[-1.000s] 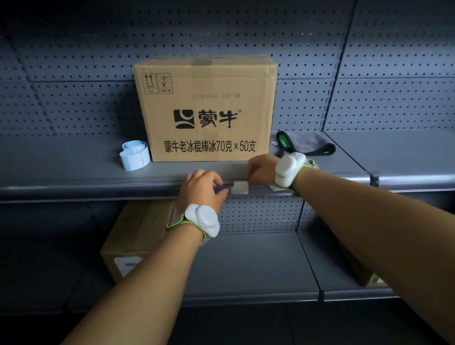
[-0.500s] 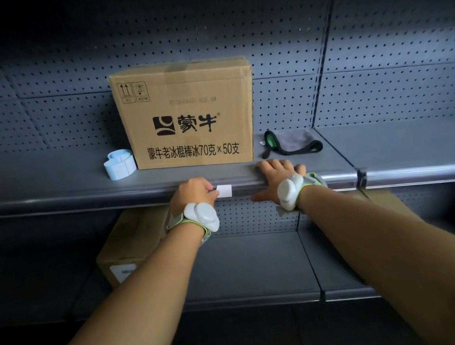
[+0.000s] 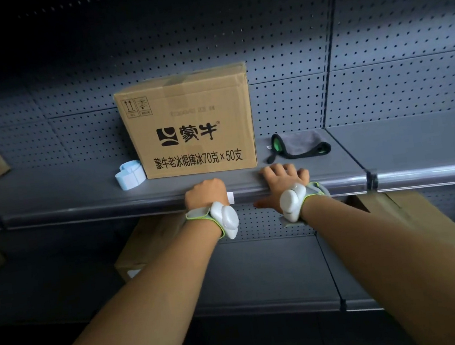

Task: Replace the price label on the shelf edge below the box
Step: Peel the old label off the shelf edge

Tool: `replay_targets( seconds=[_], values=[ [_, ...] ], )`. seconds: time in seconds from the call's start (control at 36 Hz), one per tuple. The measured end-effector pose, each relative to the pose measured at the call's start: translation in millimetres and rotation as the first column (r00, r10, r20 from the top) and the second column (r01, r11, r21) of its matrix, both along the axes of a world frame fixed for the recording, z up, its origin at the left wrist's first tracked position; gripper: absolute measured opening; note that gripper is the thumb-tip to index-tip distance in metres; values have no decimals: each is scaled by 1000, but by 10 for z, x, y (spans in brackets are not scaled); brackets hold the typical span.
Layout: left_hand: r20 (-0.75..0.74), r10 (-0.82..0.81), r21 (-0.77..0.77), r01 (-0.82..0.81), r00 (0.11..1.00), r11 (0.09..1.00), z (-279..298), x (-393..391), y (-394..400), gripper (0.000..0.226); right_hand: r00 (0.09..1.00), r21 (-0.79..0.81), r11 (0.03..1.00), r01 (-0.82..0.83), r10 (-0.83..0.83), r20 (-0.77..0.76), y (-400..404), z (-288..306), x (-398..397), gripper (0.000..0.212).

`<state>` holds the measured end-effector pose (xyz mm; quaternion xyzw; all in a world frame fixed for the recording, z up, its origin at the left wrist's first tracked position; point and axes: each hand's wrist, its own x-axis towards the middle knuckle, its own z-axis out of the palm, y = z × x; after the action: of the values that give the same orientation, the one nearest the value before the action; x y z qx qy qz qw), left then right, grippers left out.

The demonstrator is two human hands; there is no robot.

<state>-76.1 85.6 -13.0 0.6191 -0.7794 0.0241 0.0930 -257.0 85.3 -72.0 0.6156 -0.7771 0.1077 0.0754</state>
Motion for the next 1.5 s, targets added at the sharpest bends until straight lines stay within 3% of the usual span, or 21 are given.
replay_targets(
  seconds=[0.44, 0.58, 0.81, 0.94, 1.14, 1.33, 1.5],
  values=[
    [10, 52, 128, -52, 999, 990, 152, -258, -33, 30, 1000, -19, 1000, 3, -3, 8, -87, -97, -21, 76],
    [-11, 73, 105, -72, 997, 992, 168, -270, -45, 21, 1000, -30, 999, -12, 13, 12, -123, -107, -19, 78],
    [-41, 137, 9, -136, 990, 991, 58, -229, -62, 32, 1000, -47, 999, -17, 17, 0, -143, -126, -24, 78],
    [-158, 117, 122, -98, 980, 988, 50, -89, -87, 28, 1000, -56, 998, -21, 21, -6, -122, -123, -23, 76],
    [-398, 3, 275, 116, 917, 955, 82, 254, -205, 15, 1000, -63, 998, -24, 24, -12, -106, -130, -41, 79],
    [-542, -10, 193, 136, 840, 972, -64, 468, -276, 6, 1000, -57, 998, -30, 31, 4, -62, -124, -37, 83],
    [-537, 29, 169, 73, 843, 983, -118, 322, -232, 25, 1000, -30, 1000, 6, -6, 11, 37, 12, 24, 77]
  ],
)
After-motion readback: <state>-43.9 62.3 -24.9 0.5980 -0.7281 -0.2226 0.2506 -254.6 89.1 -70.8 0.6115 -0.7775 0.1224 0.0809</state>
